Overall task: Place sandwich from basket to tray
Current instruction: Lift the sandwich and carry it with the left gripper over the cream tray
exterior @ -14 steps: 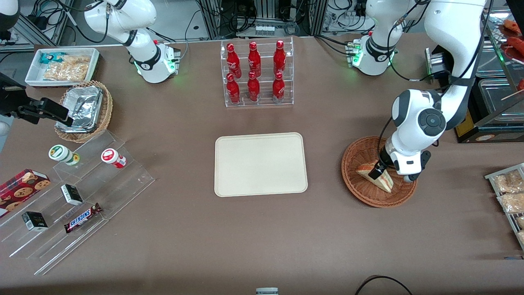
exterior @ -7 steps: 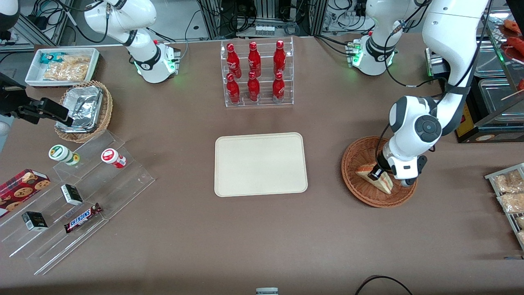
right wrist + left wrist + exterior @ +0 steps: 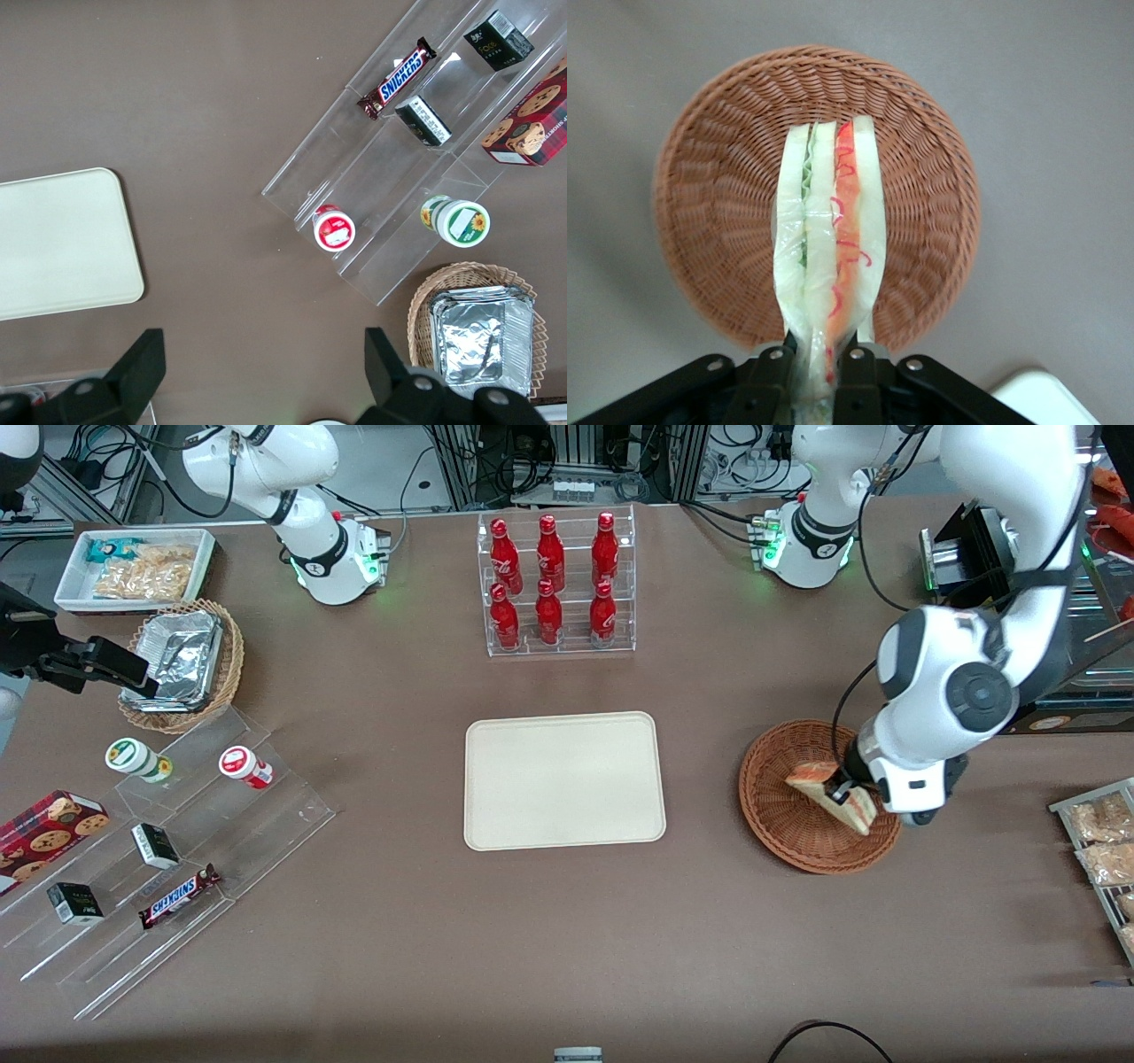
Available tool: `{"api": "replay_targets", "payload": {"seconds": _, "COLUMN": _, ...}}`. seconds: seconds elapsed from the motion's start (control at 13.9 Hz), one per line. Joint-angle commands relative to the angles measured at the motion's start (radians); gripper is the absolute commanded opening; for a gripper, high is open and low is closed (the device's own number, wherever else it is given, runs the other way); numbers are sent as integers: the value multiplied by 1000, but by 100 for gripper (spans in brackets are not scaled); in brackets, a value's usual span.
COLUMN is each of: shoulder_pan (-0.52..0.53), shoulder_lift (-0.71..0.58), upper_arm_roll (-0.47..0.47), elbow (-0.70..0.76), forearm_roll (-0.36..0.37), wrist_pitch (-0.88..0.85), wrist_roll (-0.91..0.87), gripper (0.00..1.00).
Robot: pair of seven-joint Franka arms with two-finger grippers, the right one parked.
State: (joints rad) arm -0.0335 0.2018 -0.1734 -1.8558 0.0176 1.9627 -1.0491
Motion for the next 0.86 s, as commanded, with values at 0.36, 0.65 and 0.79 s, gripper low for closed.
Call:
{"api": "replay_targets", "payload": {"seconds": 0.36, "shoulder_pan": -310, "shoulder_lift": 151, "upper_arm_roll": -15, "elbow": 265, "forearm_roll": 13, "wrist_pitch": -119, "wrist_roll": 12, "gripper": 9}}
{"api": "replay_targets", "payload": {"seconds": 0.65, "shoulder_pan": -463, "shoulder_lift": 278, "upper_arm_roll": -14, "elbow": 308, "forearm_roll": 19, "wrist_pitch": 40, "wrist_roll": 17, "gripper": 11}}
{"api": "replay_targets", "payload": {"seconds": 0.79, "shoulder_pan": -541, "shoulder_lift": 335, "upper_arm_roll": -12, "elbow": 308, "forearm_roll": 38, "wrist_pitch": 135, "wrist_roll": 20, "gripper": 11}}
